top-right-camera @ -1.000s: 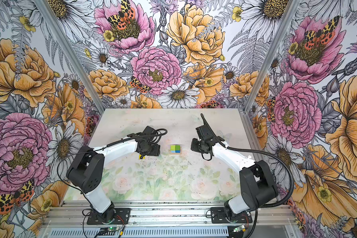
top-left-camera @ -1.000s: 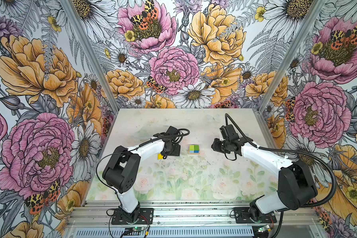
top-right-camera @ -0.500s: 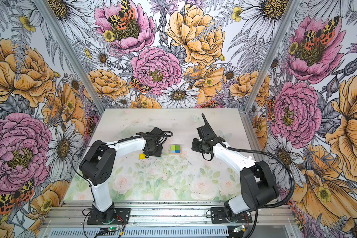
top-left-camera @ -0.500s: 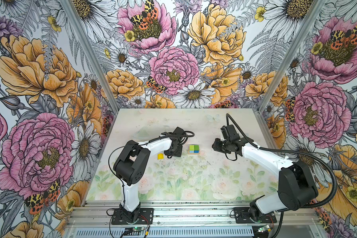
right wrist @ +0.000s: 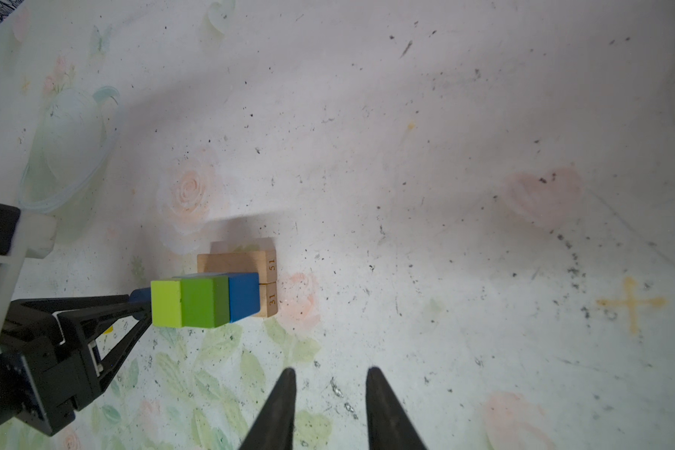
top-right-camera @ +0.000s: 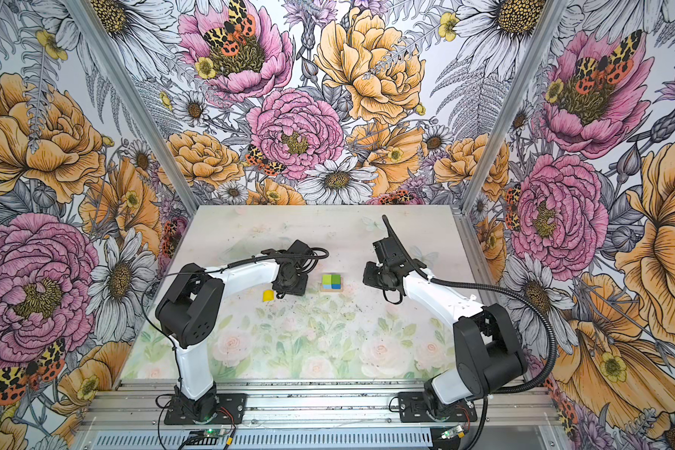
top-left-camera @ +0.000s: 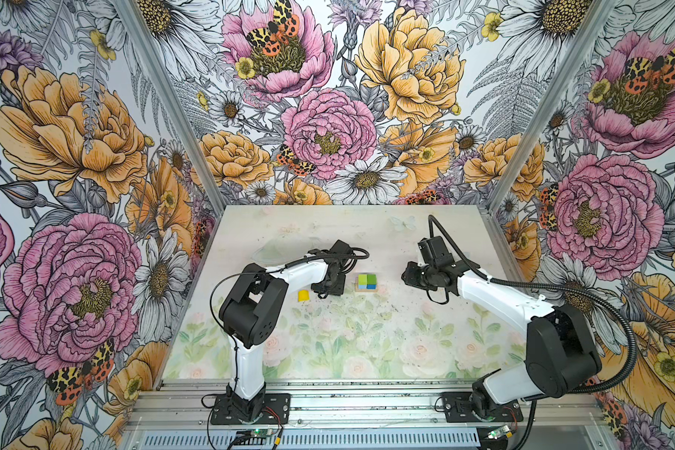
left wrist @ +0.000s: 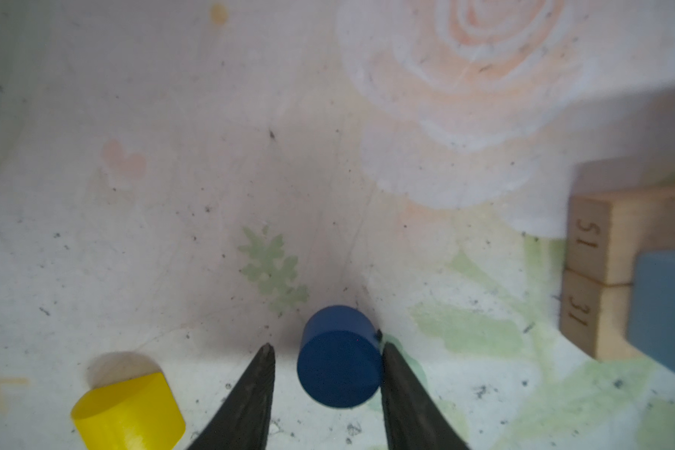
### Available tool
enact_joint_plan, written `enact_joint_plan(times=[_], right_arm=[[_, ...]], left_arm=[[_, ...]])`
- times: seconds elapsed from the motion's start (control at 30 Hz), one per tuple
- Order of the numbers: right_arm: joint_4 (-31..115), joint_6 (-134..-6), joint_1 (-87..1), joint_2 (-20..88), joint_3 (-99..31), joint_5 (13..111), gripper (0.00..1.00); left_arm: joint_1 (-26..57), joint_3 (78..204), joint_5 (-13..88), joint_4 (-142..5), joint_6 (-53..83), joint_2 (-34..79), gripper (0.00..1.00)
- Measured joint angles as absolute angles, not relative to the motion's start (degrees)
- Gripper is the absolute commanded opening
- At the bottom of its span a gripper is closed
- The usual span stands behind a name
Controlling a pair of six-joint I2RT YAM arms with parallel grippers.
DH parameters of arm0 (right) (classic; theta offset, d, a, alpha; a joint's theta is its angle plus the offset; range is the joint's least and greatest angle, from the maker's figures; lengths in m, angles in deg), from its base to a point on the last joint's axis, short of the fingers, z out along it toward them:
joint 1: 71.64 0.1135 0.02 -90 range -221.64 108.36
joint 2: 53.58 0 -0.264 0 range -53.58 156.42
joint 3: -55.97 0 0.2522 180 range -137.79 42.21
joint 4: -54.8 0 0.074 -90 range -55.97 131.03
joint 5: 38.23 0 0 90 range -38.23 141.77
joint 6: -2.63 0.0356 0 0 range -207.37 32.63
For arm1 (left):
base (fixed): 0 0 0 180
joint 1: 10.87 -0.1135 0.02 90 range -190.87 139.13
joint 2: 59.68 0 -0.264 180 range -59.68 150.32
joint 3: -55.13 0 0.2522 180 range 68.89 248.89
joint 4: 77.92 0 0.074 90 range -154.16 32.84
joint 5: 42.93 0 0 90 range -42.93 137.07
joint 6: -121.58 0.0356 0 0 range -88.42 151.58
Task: Build the wood block tower
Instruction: 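Lower the left gripper onto the blue cylinder and close on it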
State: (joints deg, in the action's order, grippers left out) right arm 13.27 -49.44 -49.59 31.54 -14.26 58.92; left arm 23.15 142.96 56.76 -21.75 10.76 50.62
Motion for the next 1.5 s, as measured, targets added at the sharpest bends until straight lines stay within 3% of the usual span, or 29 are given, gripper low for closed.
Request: enact_joint_plan(times=[1.5], right_arm=[[13.3, -49.3, -49.6, 31.5, -14.3, 59.0, 0.33]], left_arm=[[22.0, 144.2, 54.5, -22.2, 10.3, 51.5, 0.37]])
